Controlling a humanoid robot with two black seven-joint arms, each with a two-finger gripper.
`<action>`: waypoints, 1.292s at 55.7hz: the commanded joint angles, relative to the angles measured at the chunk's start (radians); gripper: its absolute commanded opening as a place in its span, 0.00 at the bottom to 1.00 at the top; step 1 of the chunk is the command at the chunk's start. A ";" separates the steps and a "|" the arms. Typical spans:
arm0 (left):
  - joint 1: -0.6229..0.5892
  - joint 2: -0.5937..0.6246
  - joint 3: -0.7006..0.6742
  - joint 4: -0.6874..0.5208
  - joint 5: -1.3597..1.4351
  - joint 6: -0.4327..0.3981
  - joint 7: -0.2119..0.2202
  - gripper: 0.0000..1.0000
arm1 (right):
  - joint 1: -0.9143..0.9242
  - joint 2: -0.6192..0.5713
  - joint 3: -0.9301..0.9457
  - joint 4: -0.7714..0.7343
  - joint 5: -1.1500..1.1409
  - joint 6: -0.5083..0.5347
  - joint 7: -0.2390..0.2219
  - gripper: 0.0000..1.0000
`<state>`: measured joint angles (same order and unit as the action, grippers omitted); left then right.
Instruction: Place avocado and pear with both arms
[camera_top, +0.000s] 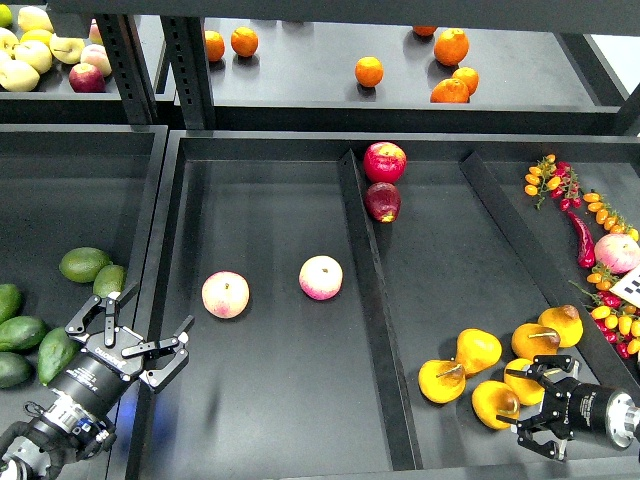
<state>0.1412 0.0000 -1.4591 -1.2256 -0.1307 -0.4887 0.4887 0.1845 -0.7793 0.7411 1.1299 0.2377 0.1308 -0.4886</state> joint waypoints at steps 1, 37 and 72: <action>0.000 0.000 0.002 0.000 0.002 0.000 0.000 0.99 | 0.001 -0.002 0.050 0.005 0.006 -0.002 0.000 0.86; 0.014 0.000 0.002 -0.005 0.002 0.000 0.000 0.99 | 0.067 0.537 0.621 -0.114 0.022 -0.050 0.000 0.97; -0.020 0.000 0.005 0.029 -0.001 0.000 0.000 0.99 | -0.034 0.779 0.788 -0.142 0.017 0.170 0.000 0.99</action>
<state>0.1314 0.0000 -1.4525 -1.2010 -0.1272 -0.4887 0.4888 0.2039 -0.0001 1.5441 0.9796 0.2541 0.2383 -0.4886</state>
